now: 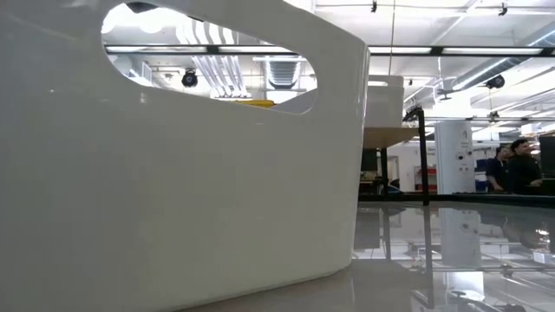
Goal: Stack baskets on shelf by color
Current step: Stack the yellow bin on top of the yellow bins on the shelf
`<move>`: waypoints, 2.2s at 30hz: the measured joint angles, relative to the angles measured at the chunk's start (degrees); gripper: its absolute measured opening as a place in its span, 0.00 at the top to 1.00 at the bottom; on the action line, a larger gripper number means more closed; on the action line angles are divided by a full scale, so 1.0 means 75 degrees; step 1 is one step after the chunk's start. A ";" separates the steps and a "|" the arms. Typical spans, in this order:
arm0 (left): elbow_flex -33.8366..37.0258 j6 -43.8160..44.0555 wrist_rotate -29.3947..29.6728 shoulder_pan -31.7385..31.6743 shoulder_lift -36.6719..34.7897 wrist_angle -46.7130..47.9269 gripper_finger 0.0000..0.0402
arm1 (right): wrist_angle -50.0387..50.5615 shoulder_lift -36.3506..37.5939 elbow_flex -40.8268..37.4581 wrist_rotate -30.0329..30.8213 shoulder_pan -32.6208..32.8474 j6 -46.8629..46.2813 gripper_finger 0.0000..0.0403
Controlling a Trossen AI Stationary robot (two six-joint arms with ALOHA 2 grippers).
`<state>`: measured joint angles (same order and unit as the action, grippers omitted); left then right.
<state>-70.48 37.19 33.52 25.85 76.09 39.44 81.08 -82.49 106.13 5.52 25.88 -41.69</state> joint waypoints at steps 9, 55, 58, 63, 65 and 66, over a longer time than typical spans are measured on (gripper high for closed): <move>0.0000 -0.0229 -0.0010 0.0000 0.0000 0.0000 0.45 | -0.0556 -0.0258 -0.1865 -0.0792 0.3086 -0.4759 0.86; 0.0000 -0.0407 -0.0484 -0.0001 -0.0037 -0.0152 0.45 | -0.3560 -0.2786 -0.3011 -0.0934 -0.0005 0.2095 0.98; 0.0000 -0.0249 -0.0518 0.0000 -0.0148 -0.0036 0.45 | -0.4293 -0.2959 -0.2992 -0.0951 -0.0721 0.2942 0.98; -0.0006 0.0503 -0.0703 0.0003 -0.0478 0.0666 0.45 | -0.5106 -0.3161 -0.2932 -0.0986 -0.1374 0.3810 0.97; -0.0006 0.0598 -0.0759 0.0005 -0.0574 0.0928 0.45 | -0.5401 -0.3190 -0.2895 -0.1092 -0.1454 0.4306 0.95; -0.0006 0.0598 -0.0812 0.0012 -0.0610 0.0975 0.45 | -0.5552 -0.3192 -0.2851 -0.1138 -0.1493 0.4436 0.92</move>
<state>-70.52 41.68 27.43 25.93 71.52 46.75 39.44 -106.43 84.75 -3.02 14.69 -8.41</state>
